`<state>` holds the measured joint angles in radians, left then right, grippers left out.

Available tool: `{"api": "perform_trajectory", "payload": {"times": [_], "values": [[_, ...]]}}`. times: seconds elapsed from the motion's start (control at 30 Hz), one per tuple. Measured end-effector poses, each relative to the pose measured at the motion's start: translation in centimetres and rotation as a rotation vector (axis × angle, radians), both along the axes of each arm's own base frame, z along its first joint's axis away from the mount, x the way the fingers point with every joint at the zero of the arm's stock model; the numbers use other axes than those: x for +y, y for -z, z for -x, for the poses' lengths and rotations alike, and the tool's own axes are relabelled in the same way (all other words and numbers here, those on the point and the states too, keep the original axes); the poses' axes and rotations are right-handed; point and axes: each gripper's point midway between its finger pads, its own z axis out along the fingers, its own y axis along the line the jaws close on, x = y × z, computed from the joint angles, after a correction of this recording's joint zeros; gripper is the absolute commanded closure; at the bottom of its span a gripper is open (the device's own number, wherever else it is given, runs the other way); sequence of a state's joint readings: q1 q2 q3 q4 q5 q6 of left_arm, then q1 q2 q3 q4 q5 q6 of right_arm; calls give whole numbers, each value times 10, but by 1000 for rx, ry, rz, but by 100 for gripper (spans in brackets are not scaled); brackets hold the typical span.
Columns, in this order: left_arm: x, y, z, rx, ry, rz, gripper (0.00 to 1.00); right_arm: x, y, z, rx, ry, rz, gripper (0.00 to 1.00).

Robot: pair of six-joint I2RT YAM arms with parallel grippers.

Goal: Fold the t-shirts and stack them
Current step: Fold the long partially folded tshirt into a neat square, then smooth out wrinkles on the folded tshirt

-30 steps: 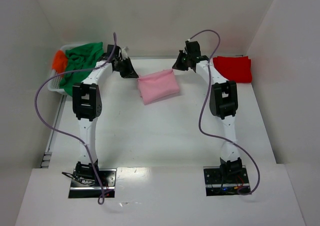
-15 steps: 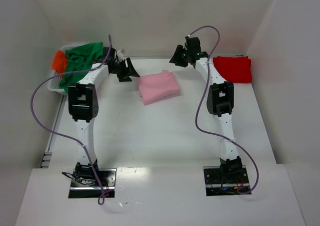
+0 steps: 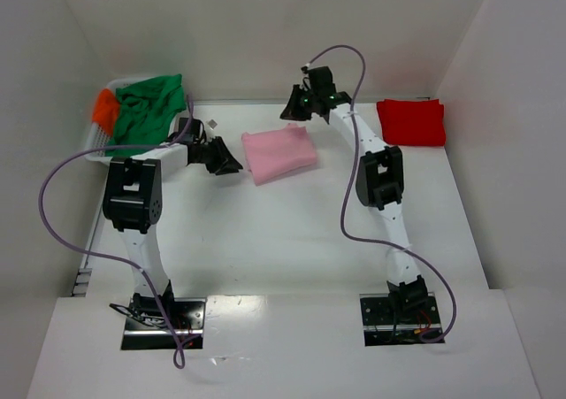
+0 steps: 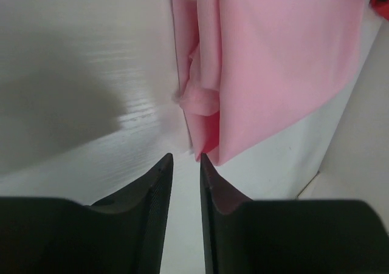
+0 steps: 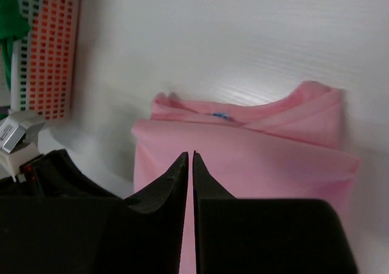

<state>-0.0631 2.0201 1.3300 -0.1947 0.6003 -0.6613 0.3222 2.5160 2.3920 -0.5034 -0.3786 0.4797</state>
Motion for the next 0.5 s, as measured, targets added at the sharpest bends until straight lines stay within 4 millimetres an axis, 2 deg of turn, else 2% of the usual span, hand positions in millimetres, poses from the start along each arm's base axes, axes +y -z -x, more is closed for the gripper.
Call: {"api": "perform_trajectory", "payload": {"times": [0.17, 0.27, 0.4, 0.5], "values": [[-1, -1, -17, -58, -41, 20, 53, 57, 0, 31, 2, -100, -3, 89], [-2, 3, -25, -87, -44, 28, 51, 84, 5, 47, 12, -145, -6, 89], [-3, 22, -27, -69, -39, 34, 51, 101, 23, 54, 39, -161, -5, 89], [-8, 23, -28, -69, -23, 69, 52, 102, 40, 48, 56, -148, 0, 89]]}}
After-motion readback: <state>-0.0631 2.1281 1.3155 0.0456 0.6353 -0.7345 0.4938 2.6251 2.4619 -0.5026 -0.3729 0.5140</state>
